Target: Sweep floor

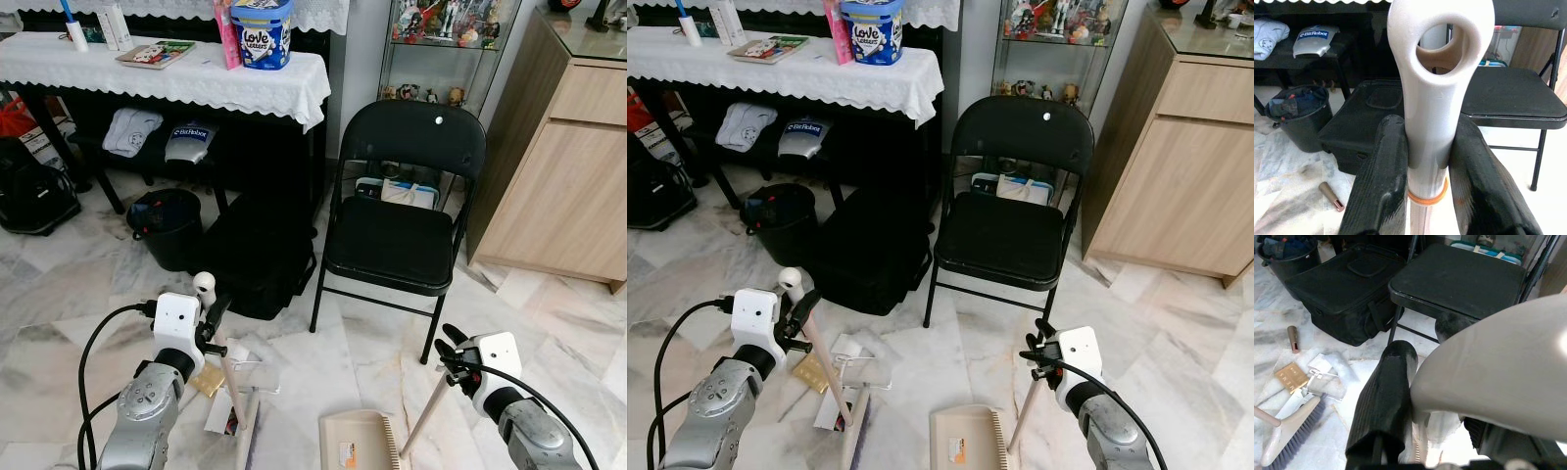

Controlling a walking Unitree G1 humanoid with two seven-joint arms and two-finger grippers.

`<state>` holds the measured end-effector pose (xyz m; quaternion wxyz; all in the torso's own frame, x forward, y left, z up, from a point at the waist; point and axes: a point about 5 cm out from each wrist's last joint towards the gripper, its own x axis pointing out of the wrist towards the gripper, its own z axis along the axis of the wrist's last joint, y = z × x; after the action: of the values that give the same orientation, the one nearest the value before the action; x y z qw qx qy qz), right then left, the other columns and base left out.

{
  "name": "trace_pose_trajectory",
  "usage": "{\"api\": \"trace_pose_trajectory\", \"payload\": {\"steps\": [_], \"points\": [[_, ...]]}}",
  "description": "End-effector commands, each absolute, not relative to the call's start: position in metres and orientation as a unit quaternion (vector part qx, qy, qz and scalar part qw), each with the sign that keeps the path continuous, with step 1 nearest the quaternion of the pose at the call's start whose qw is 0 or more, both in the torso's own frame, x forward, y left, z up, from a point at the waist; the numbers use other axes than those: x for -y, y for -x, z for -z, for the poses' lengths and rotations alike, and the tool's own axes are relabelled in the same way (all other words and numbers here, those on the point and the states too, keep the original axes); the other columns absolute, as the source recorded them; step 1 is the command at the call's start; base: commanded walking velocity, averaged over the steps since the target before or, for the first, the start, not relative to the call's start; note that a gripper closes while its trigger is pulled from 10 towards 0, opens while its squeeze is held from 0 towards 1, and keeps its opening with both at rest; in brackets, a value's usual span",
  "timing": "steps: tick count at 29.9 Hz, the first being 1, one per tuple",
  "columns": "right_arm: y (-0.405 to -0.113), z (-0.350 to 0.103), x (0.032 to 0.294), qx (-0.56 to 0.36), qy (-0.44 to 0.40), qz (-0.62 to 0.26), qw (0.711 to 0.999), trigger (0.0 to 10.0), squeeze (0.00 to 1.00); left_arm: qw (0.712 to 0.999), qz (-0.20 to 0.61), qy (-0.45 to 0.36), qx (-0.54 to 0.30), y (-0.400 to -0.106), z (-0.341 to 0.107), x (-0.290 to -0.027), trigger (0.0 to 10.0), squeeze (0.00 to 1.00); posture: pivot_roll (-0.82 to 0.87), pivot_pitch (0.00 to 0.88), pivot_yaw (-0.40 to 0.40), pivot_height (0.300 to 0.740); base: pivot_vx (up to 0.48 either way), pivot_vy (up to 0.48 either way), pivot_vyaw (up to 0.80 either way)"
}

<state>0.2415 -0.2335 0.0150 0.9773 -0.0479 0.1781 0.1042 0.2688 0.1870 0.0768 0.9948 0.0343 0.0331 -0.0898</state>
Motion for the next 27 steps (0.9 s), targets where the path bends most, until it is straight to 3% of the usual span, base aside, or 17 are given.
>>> {"api": "trace_pose_trajectory", "payload": {"steps": [1,8,15,16,17,27], "points": [[-0.242,-0.015,0.232,-0.175,0.049,-0.104,0.978,0.0,0.0,0.994,0.096,-0.04,-0.03,-0.27,-0.08,-0.185,10.0,0.0,0.01,0.0,-0.002,0.74,0.0,0.0,0.0],[-0.248,-0.024,0.235,-0.148,0.051,-0.086,0.984,0.0,0.0,0.994,0.093,-0.041,-0.029,-0.27,-0.08,-0.185,10.0,0.0,0.01,0.0,-0.002,0.74,0.0,0.0,0.0],[-0.265,-0.044,0.249,-0.094,0.066,-0.002,0.993,0.0,0.0,0.995,0.09,-0.044,-0.025,-0.271,-0.081,-0.186,10.0,0.0,0.01,0.0,-0.001,0.74,0.0,0.0,0.0],[-0.267,-0.047,0.251,-0.087,0.067,0.01,0.994,1.5,0.0,0.995,0.089,-0.044,-0.024,-0.271,-0.081,-0.186,10.0,0.0,0.01,0.0,-0.002,0.74,0.0,0.0,0.0],[-0.27,-0.051,0.255,-0.075,0.06,0.03,0.995,10.0,0.0,0.995,0.089,-0.046,-0.022,-0.271,-0.082,-0.186,10.0,0.0,0.01,0.0,-0.002,0.74,0.0,0.0,0.0],[-0.277,-0.066,0.254,-0.022,0.041,0.054,0.997,10.0,0.0,0.996,0.06,-0.064,0.012,-0.275,-0.094,-0.193,10.0,0.0,0.02,0.0,-0.004,0.74,0.0,0.0,0.0]]}}
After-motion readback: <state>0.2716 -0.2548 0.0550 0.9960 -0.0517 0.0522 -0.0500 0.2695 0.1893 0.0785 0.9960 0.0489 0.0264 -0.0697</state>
